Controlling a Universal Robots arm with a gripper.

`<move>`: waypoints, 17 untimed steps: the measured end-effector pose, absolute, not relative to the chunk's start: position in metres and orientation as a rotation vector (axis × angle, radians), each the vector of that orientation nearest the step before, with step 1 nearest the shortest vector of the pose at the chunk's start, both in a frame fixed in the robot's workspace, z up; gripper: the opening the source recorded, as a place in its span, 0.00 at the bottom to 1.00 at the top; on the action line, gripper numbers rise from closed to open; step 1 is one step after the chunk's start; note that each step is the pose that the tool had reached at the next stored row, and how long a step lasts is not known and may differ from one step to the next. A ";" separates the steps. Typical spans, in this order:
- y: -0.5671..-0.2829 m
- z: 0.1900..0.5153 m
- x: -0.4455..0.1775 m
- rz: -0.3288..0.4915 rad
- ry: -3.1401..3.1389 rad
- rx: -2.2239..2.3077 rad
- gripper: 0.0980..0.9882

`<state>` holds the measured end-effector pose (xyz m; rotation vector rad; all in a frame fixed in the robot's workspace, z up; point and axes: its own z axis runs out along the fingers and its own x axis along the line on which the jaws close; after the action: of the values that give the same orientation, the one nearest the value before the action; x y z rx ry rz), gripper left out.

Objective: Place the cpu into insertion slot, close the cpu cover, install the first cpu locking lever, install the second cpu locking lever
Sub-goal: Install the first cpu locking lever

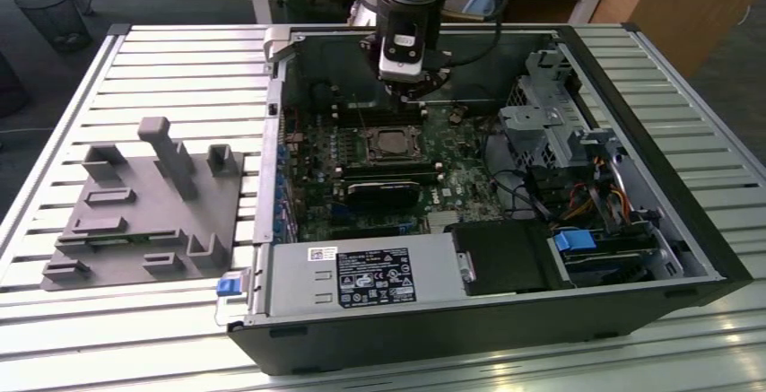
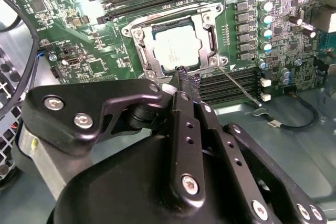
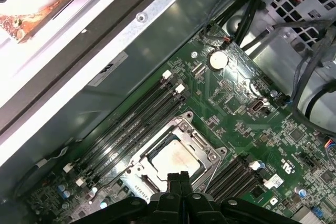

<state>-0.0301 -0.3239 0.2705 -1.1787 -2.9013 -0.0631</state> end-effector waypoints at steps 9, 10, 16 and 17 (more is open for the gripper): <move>-0.324 0.271 -0.030 -0.063 -2.918 -1.135 0.01; -0.324 0.271 -0.030 -0.063 -2.919 -1.131 0.01; -0.324 0.271 -0.030 -0.063 -2.933 -1.093 0.01; -0.324 0.270 -0.030 -0.063 -2.938 -1.080 0.01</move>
<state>-0.0301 -0.3239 0.2705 -1.0799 -2.9380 -0.0626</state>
